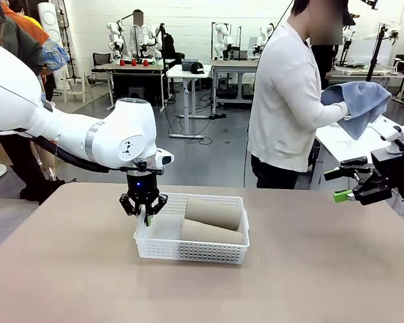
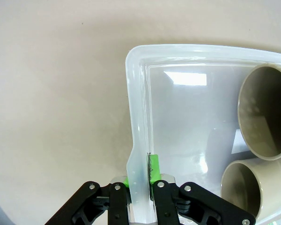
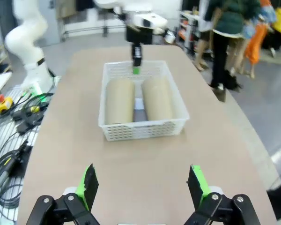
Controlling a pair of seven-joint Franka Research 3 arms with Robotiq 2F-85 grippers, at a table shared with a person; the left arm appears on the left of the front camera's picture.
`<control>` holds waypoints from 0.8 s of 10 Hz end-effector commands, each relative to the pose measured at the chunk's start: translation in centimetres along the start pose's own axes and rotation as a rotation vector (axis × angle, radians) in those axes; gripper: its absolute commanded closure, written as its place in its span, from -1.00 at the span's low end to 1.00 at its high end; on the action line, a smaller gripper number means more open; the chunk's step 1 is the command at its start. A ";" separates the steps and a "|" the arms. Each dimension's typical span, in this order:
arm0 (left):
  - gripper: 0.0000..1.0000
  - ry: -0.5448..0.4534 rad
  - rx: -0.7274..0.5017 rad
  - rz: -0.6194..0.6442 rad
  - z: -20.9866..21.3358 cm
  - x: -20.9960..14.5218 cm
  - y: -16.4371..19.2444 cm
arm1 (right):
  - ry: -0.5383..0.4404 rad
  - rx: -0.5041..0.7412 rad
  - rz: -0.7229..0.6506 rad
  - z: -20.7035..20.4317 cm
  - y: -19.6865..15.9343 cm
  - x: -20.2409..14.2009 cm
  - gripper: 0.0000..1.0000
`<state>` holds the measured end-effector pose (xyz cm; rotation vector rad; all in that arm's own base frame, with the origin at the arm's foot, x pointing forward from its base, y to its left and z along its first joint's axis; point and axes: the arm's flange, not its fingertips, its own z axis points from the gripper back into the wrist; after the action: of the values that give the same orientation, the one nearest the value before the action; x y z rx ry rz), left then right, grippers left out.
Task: Clean and organize the cups into the basket.
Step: Pick up the Reusable plastic cup from the right side of the table and stack it inside the Organizing basket in the center of the table.
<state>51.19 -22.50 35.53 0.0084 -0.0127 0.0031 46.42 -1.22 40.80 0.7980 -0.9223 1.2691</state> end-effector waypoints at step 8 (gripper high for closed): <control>1.00 -0.004 -0.001 0.000 0.2 0.0 0.0 | -0.014 0.049 0.044 -0.3 -0.2 0.3 -1.00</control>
<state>51.19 -22.50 35.53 0.0084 -0.0127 0.0032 46.24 -0.66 41.05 0.8226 -0.9303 1.3049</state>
